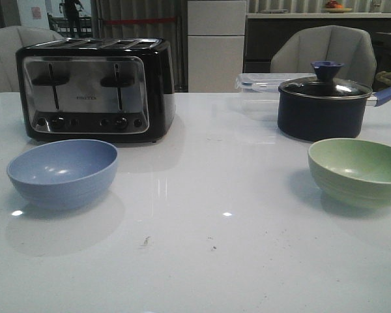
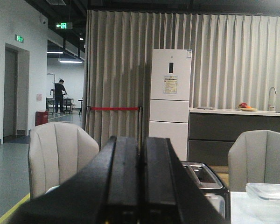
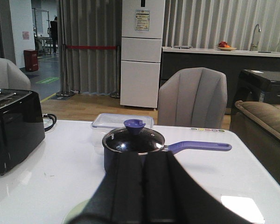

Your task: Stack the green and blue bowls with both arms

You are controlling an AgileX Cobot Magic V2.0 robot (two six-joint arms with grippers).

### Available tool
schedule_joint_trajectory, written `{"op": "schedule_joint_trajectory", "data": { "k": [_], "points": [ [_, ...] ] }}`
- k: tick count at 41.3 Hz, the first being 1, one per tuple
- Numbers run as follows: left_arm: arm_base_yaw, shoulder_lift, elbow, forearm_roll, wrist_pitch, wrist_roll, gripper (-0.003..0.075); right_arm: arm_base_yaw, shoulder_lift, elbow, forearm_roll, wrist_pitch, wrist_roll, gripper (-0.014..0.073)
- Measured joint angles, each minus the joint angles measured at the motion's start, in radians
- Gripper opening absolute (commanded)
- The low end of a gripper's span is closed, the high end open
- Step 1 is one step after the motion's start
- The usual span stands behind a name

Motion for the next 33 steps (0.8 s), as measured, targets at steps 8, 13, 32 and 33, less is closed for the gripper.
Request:
{"op": "schedule_joint_trajectory", "data": {
  "k": [8, 13, 32, 33],
  "points": [
    [0.0, 0.158, -0.214, 0.0, 0.19, 0.0, 0.0093, 0.0, 0.148, -0.195, 0.0, 0.134, 0.0, 0.0056],
    [0.0, 0.253, -0.285, 0.0, 0.312, 0.0, 0.0093, 0.0, 0.239, -0.267, 0.0, 0.229, 0.0, 0.0056],
    [0.0, 0.482, -0.293, 0.0, 0.52, 0.0, 0.0093, 0.0, 0.532, -0.276, 0.0, 0.369, 0.0, 0.0056],
    [0.0, 0.489, -0.293, 0.0, 0.525, 0.0, 0.0093, 0.0, 0.544, -0.276, 0.0, 0.371, 0.0, 0.0056]
  ]
}}
